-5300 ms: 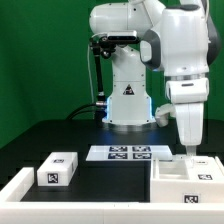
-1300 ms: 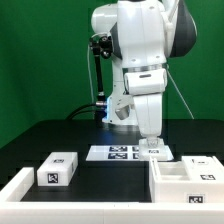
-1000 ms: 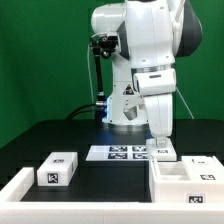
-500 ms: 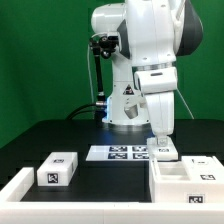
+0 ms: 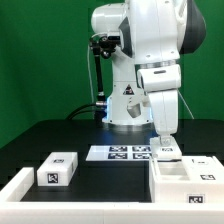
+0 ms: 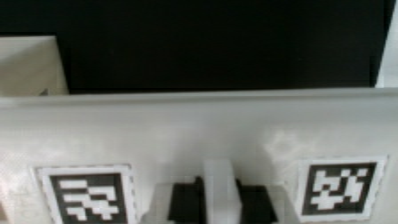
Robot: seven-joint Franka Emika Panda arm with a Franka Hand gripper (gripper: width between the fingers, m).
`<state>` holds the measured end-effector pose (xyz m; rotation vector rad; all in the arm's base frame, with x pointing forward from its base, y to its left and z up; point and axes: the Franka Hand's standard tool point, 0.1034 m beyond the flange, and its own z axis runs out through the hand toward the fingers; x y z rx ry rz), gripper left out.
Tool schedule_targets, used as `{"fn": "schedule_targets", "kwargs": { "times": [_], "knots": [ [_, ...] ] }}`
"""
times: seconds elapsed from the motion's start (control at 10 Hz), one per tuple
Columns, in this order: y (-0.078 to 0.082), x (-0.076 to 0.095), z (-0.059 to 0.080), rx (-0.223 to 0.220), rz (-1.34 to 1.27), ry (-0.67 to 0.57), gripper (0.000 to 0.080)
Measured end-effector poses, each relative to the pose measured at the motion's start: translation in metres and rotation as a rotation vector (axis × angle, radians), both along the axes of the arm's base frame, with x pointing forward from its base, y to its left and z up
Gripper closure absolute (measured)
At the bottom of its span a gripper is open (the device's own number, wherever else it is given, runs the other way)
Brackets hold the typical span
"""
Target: Assemble cabinet
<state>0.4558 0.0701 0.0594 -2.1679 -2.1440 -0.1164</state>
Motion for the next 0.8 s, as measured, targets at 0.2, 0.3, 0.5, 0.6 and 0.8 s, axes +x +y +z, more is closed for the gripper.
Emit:
{"fn": "schedule_targets", "kwargs": {
  "times": [0.2,0.3,0.5,0.6,0.8],
  "knots": [
    [-0.002,0.005,0.0,0.002,-0.007,-0.004,0.0737],
    [-0.002,0.006,0.0,0.004,-0.008,-0.001,0.0737],
    [-0.001,0.008,-0.002,0.006,-0.008,0.008,0.0737],
    [-0.001,0.013,-0.003,0.011,-0.01,0.006,0.0737],
    [0.0,0.022,-0.003,0.015,-0.006,-0.005,0.0737]
  ]
}}
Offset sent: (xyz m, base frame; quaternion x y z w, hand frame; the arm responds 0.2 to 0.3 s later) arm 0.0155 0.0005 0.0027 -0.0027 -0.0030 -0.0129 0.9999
